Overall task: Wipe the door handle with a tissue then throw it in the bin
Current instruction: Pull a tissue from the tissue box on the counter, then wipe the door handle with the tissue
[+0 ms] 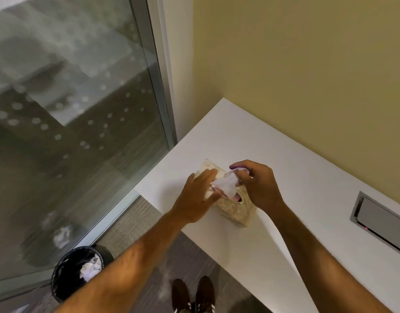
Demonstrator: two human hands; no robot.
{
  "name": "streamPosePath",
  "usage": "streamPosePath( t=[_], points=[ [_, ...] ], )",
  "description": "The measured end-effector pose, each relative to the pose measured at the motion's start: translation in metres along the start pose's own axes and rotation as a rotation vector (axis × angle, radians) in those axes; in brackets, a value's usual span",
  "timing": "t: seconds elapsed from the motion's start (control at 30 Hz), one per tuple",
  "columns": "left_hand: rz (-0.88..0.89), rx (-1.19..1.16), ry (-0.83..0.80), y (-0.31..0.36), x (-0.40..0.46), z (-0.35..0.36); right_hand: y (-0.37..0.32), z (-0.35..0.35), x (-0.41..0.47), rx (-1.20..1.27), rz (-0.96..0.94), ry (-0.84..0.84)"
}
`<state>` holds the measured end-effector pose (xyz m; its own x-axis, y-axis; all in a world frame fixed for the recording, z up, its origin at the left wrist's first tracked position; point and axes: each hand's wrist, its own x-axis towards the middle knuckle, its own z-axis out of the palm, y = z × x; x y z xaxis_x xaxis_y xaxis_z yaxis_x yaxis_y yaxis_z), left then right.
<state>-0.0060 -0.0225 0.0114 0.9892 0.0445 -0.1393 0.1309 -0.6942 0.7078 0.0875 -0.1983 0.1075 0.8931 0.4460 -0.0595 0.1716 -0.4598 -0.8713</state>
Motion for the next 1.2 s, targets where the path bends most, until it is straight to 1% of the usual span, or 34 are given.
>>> streamPosePath(
  t=[0.13, 0.17, 0.23, 0.33, 0.43, 0.5, 0.57, 0.67, 0.73, 0.8, 0.87, 1.0, 1.1, 1.2],
  points=[
    [-0.089, -0.315, 0.039, 0.042, -0.043, -0.047, -0.044, 0.003, -0.020, 0.117, 0.104, -0.019],
    [-0.117, -0.336, 0.079, 0.052, -0.056, -0.058, -0.056, 0.007, -0.027, 0.156, 0.118, -0.030],
    [-0.183, -0.305, 0.161, 0.068, -0.083, -0.077, -0.081, 0.017, -0.038, 0.191, 0.117, -0.036],
    [-0.191, -0.280, 0.321, 0.081, -0.129, -0.102, -0.117, 0.039, -0.054, 0.180, 0.048, 0.014],
    [-0.263, -0.310, 0.481, 0.088, -0.185, -0.133, -0.149, 0.065, -0.077, 0.161, -0.011, 0.032],
    [-0.325, -0.337, 0.568, 0.087, -0.228, -0.153, -0.172, 0.086, -0.098, 0.159, -0.109, -0.009],
    [-0.371, -0.360, 0.643, 0.085, -0.271, -0.173, -0.195, 0.108, -0.125, 0.123, -0.332, -0.067],
    [-0.413, -0.452, 0.763, 0.084, -0.336, -0.201, -0.227, 0.145, -0.172, 0.052, -0.670, -0.225],
    [-0.403, -0.537, 0.837, 0.084, -0.381, -0.215, -0.245, 0.172, -0.203, 0.019, -0.809, -0.346],
    [-0.403, -0.577, 0.884, 0.080, -0.427, -0.225, -0.262, 0.204, -0.233, 0.021, -0.906, -0.426],
    [-0.412, -0.598, 0.920, 0.071, -0.474, -0.235, -0.279, 0.240, -0.263, 0.054, -0.951, -0.445],
    [-0.434, -0.659, 0.969, 0.043, -0.570, -0.249, -0.313, 0.312, -0.330, 0.099, -0.997, -0.379],
    [-0.421, -0.627, 1.007, 0.016, -0.639, -0.263, -0.335, 0.362, -0.380, 0.174, -0.969, -0.359],
    [-0.440, -0.538, 1.036, -0.005, -0.703, -0.282, -0.363, 0.407, -0.426, 0.231, -0.904, -0.355]
  ],
)
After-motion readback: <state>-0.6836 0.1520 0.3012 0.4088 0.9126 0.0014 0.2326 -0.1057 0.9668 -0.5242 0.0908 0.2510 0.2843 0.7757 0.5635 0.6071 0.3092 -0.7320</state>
